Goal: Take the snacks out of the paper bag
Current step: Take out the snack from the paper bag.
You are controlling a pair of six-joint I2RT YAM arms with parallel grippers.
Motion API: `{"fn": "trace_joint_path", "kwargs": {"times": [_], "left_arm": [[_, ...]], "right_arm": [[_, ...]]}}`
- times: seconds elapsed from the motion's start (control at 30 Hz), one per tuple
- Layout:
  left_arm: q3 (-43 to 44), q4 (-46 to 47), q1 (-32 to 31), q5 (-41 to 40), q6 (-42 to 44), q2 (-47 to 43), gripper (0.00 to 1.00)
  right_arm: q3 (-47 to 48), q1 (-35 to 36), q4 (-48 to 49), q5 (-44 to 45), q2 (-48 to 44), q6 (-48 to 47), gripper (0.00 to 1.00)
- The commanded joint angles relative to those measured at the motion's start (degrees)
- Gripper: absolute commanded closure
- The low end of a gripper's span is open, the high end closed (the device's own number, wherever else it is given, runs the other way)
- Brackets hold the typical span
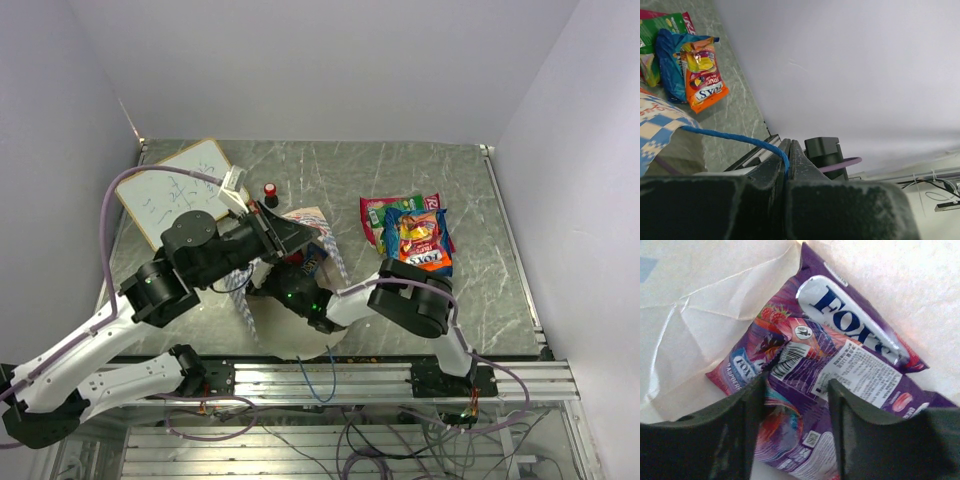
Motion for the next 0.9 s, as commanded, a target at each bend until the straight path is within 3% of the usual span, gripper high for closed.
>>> {"fn": "trace_joint_path", "kwargs": {"times": [0.0,0.1,0.3,0.5,0.67,0.87], "left_arm": [[0.7,0.4,-0.6,-2.9,0.1,-3.8,0.93],[0.3,-1.4,-0.7,-4.8,0.1,-5.5,0.93],[0.1,-3.7,-0.7,-6.7,0.5,-6.6,0.93],[-0.3,-2.2,-0.7,-6.4,1.2,-5.7,0.93],[0.7,-2.0,-0.7,-5.7,2.3,-4.4,0.93],[2.8,-6.5,-0.6,-9.0,4.2,-5.5,0.93]], "right_arm": [[-2.4,-2.0,3.3,4.9,-1.8,-1.5,0.57],[-3.3,-2.2,1.7,3.7,-4.0,-1.3,0.74],[-5.6,-2.1,-1.9,-6.8,-12.2,3.8,0.90],[-8.5,-1.8,-3.9,-20.0,-18.3,10.5,0.99],[-12.3,-1.7,-1.9,-30.5,-23.7,15.8,1.00],[-14.6,-1.4,-9.1,-31.8,-32.3,17.6,1.00]]}}
